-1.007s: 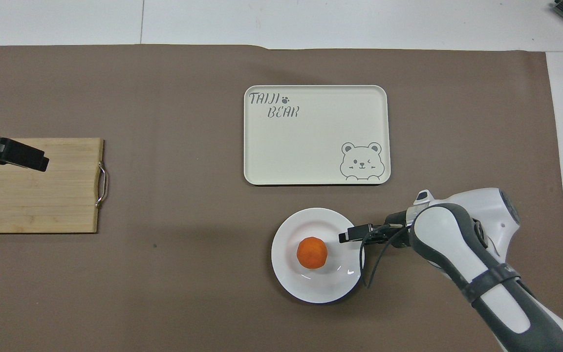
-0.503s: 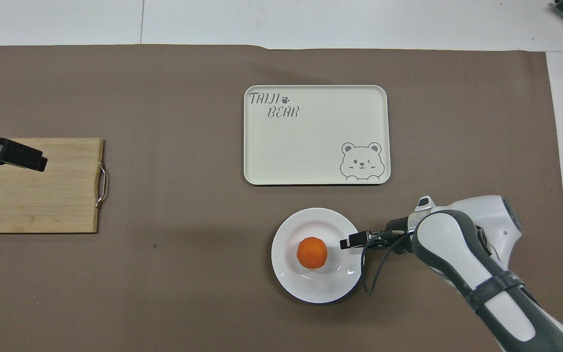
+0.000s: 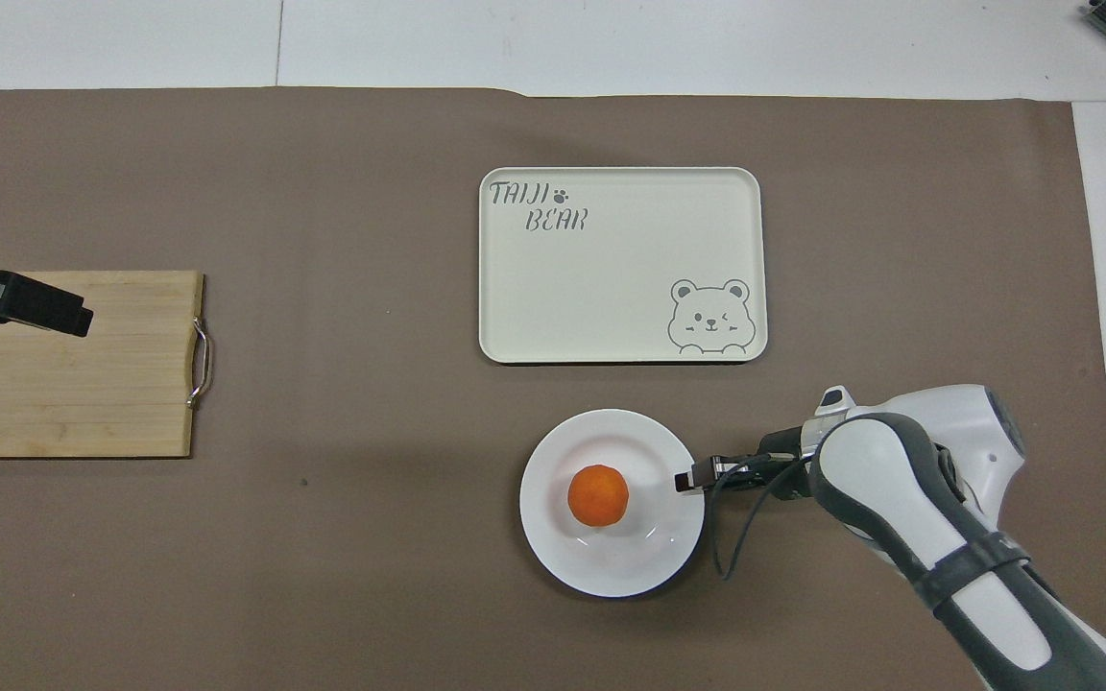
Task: Place orange and plate with both arms
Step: 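Slide the plate with the right gripper onto the cream tray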
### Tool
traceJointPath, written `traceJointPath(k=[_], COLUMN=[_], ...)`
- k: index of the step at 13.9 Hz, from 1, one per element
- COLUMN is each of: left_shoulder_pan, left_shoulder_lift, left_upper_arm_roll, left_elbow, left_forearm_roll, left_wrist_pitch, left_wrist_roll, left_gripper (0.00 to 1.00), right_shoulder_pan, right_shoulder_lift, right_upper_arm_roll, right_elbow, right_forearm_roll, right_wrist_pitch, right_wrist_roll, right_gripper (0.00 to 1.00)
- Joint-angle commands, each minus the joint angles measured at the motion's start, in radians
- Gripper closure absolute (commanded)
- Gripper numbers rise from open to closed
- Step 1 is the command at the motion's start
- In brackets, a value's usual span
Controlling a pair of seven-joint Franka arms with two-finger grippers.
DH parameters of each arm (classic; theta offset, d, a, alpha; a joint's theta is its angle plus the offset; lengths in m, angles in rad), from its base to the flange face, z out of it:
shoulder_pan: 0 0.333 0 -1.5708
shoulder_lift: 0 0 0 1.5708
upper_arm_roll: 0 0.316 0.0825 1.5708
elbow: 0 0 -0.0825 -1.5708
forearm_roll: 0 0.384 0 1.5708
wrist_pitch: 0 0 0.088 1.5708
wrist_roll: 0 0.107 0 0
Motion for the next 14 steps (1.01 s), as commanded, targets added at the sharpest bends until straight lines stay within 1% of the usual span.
traceJointPath(k=[1,3,5,11,12,14], left_shoulder_pan=[0.013,0.012,0.012,0.009,0.01,0.01], left_shoulder_lift=[-0.014,-0.014,-0.014,-0.014,-0.014,-0.014], left_upper_arm_roll=[-0.007,-0.007,-0.007,-0.007,-0.007,-0.007], left_elbow=[-0.013,-0.013,-0.013,-0.013,-0.013,-0.013], left_forearm_roll=[-0.008,-0.008,-0.008,-0.008,-0.008,-0.008], left_wrist_pitch=[0.015,0.015,0.017,0.019,0.017,0.019], left_wrist_roll=[0.005,0.005,0.005,0.003,0.003,0.003], left_gripper=[0.0,0.0,0.0,0.0,0.0,0.0], right_shoulder_pan=[-0.01,-0.03,-0.073,-0.133,-0.139,-0.148], right_shoulder_lift=[0.025,0.041,0.061,0.108,0.119,0.142], right_upper_arm_roll=[-0.002,-0.005,-0.003,-0.003,-0.003,-0.003], right_elbow=[0.034,0.07,0.114,0.251,0.273,0.316], right_forearm_roll=[0.027,0.027,0.027,0.031,0.04,0.1], right_wrist_pitch=[0.007,-0.044,-0.098,-0.211,-0.233,-0.245], right_wrist_roll=[-0.063,-0.109,-0.16,-0.175,-0.19,-0.207], right_gripper=[1.0,1.0,1.0,1.0,1.0,1.0])
